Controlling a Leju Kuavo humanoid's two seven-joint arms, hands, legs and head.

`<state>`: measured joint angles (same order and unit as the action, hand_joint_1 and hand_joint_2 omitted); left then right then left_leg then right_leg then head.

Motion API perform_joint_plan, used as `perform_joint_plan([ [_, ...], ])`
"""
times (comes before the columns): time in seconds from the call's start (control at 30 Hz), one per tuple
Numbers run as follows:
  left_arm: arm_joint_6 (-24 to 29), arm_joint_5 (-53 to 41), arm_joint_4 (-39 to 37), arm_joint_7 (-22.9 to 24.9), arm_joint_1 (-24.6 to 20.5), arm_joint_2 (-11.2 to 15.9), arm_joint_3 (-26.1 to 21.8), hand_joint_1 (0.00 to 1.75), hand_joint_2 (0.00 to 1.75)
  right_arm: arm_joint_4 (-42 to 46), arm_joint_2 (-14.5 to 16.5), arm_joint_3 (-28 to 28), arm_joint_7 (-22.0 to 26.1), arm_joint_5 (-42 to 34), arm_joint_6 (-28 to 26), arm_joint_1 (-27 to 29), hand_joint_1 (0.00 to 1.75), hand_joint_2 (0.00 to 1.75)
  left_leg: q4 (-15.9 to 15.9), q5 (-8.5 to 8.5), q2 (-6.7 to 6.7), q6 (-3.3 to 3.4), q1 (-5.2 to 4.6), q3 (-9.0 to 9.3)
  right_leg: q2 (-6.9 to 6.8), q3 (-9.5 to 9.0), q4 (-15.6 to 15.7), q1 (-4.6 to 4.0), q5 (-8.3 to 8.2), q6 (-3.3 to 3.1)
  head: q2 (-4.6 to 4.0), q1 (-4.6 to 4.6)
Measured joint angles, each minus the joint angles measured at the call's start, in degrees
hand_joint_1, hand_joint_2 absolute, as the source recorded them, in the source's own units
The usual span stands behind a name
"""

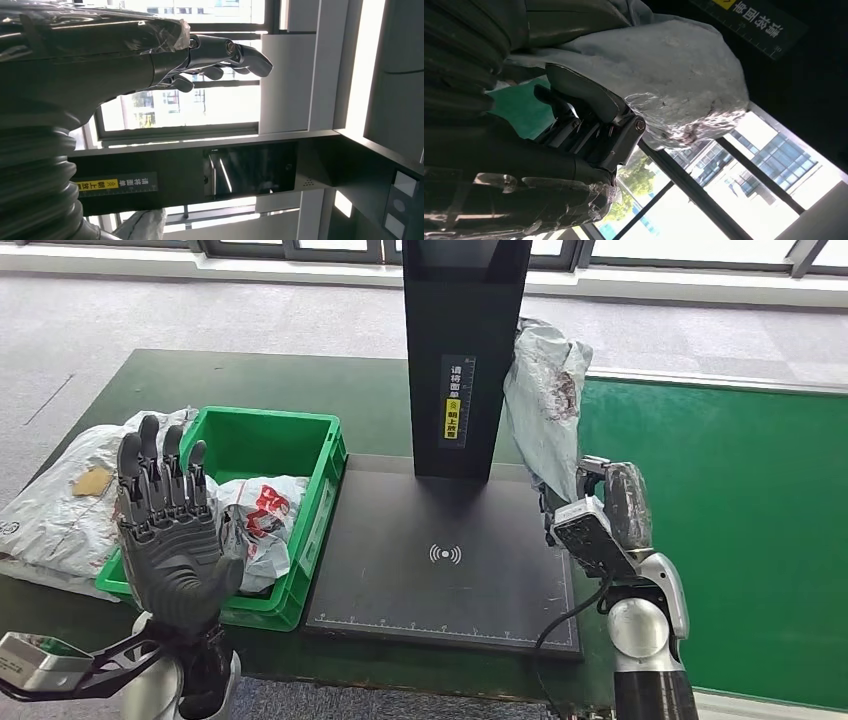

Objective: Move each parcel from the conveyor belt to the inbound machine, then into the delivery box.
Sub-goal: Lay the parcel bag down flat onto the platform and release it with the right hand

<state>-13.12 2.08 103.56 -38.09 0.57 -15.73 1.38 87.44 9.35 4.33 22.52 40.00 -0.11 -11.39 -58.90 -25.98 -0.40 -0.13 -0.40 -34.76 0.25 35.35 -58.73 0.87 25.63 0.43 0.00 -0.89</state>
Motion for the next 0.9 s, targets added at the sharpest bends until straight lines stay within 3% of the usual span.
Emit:
perform_joint_plan([
  [0.5, 0.4, 0.2, -1.2, -0.1, -0.7, 0.2, 0.0, 0.0, 1.75, 0.8, 0.0, 2.8, 0.0, 0.7, 0.5, 0.3, 1.75, 1.75, 0.0, -0.01, 0.01, 0.0, -0.01, -0.02, 0.01, 0.0, 0.0, 0.01, 0.0, 0.0, 0.0, 0.02],
  [0.73, 0.8, 0.7, -1.4, -0.1, -0.9, 0.3, 0.6, 0.0, 1.75, -1.4, 0.0, 10.1, -1.2, 2.1, 2.5, -0.3, 1.75, 1.75, 0.0, 0.0, 0.02, -0.01, 0.02, -0.02, 0.01, 0.0, 0.0, -0.02, 0.01, -0.02, 0.0, 0.01],
  [0.9, 1.8, 1.1, -2.3, 0.0, -1.7, 0.4, 1.2, 0.0, 1.75, -11.0, 0.4, 16.2, 0.1, -1.5, 5.2, -2.6, 1.75, 1.75, 0.0, 0.01, 0.0, -0.01, 0.03, -0.01, 0.0, -0.02, 0.0, -0.02, 0.01, -0.02, 0.0, 0.01],
])
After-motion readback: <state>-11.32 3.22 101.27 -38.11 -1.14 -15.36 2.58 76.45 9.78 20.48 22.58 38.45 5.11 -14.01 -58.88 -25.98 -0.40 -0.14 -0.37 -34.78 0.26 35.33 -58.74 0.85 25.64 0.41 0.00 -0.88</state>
